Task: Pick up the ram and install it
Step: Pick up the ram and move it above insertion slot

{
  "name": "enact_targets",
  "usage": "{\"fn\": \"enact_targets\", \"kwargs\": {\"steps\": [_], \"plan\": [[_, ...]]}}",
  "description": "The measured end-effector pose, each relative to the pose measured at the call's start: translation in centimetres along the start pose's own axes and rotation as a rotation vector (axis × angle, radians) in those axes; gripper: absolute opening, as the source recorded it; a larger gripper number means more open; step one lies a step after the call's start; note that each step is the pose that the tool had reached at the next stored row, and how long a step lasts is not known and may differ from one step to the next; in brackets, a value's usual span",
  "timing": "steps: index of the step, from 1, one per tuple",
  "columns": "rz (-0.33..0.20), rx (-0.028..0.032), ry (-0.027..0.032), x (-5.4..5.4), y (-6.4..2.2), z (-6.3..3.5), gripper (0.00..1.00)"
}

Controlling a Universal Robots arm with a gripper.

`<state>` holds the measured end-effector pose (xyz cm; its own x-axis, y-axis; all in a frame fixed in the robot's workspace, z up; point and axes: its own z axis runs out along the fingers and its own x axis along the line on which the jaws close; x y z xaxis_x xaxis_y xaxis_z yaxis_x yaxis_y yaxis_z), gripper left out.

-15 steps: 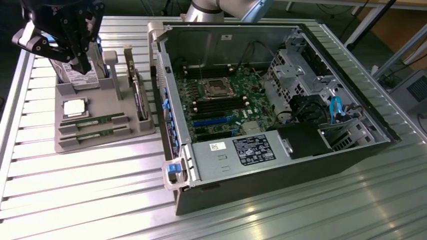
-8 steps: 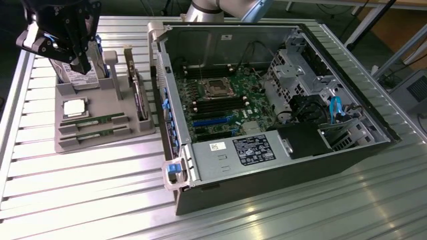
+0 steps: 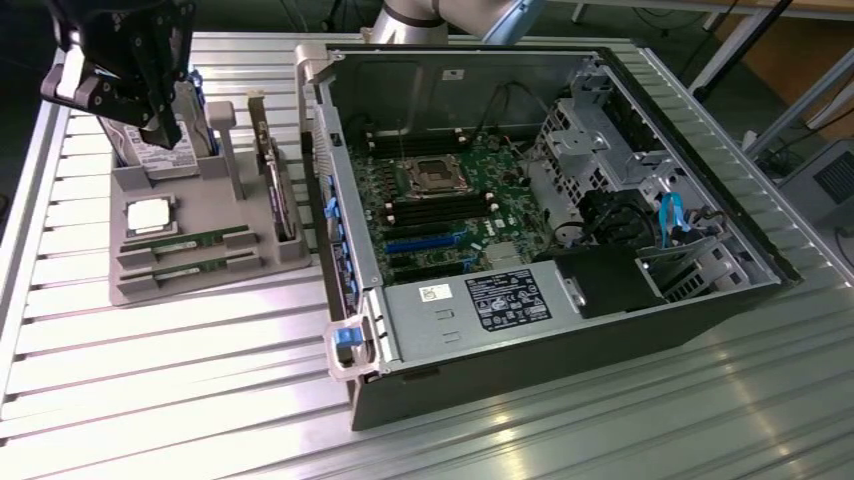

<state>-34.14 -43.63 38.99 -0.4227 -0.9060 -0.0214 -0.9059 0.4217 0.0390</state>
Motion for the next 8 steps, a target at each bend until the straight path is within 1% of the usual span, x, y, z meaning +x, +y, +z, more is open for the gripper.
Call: {"fn": "enact_targets", "kwargs": {"steps": [1,2,5,8], "plan": [[-0.015,-0.0003,0.0007,0.0,0.0,0.0,0.1],[-0.049,-0.0009,0.0023,0.0,0.0,0.0,0.1],[-0.114,-0.0021,0.0051,0.0,0.0,0.0,0.1],[-0.157,-0.003,0.0068,0.0,0.0,0.01,0.1]]}}
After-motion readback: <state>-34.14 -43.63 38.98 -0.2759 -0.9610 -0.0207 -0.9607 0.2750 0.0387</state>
